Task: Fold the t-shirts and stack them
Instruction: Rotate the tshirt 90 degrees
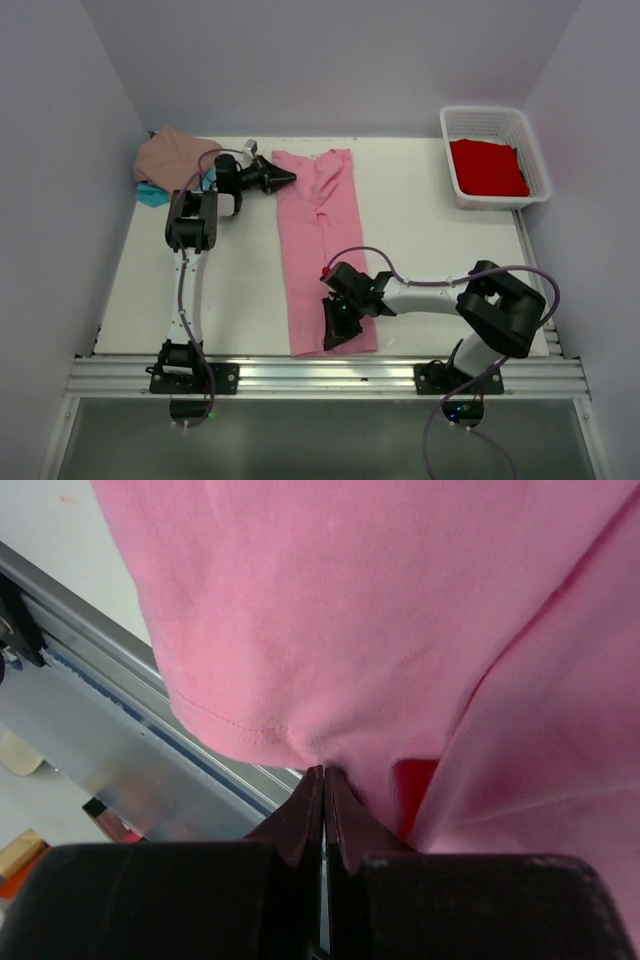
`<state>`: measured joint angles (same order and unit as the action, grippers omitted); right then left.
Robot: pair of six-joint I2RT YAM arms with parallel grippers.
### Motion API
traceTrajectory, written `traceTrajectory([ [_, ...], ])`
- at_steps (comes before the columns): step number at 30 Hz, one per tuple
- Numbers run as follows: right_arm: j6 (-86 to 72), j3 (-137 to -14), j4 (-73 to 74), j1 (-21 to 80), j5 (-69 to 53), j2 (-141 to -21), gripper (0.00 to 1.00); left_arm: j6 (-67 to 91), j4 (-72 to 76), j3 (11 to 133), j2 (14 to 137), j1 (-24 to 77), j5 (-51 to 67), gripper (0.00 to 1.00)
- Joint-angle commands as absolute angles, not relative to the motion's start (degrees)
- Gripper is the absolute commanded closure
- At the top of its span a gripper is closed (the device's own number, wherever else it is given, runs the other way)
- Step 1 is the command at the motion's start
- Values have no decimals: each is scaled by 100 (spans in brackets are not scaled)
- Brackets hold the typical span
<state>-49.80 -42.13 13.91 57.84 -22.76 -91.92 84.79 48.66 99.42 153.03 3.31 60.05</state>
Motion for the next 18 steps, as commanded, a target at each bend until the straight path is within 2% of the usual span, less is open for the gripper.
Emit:
traceTrajectory([
  [1, -4562, -4587, 1802, 5801, -2021, -8825, 100, 8754, 5616, 10213, 14925, 316, 6249, 87],
  [3, -4326, -4675, 1416, 5801, -2266, -8491, 100, 8771, 5695, 10283, 14775, 299, 6310, 83],
  [5, -4202, -4737, 1126, 5801, -2381, -8141, 100, 8754, 5757, 10231, 14485, 273, 6372, 71],
  [6, -4114, -4781, 1125, 5801, -2399, -8052, 95, 8745, 5783, 10196, 14371, 264, 6389, 50],
  [7, -4070, -4816, 1169, 5801, -2391, -7972, 88, 8728, 5792, 10134, 14118, 255, 6381, 37],
  [9, -3999, -4930, 1431, 5801, -2234, -7849, 68, 8552, 5713, 9801, 13827, 220, 6320, 23],
  [10, -3973, -4965, 1694, 5801, -2137, -7823, 67, 8282, 5617, 9652, 13512, 220, 6311, 11],
  [14, -4034, -5089, 2381, 5801, -1425, -7778, 62, 7306, 4575, 8378, 12649, 220, 6100, 2],
  [18, -4166, -5001, 2584, 5801, -1029, -7647, 62, 6365, 3956, 7095, 11875, 237, 5758, 0],
])
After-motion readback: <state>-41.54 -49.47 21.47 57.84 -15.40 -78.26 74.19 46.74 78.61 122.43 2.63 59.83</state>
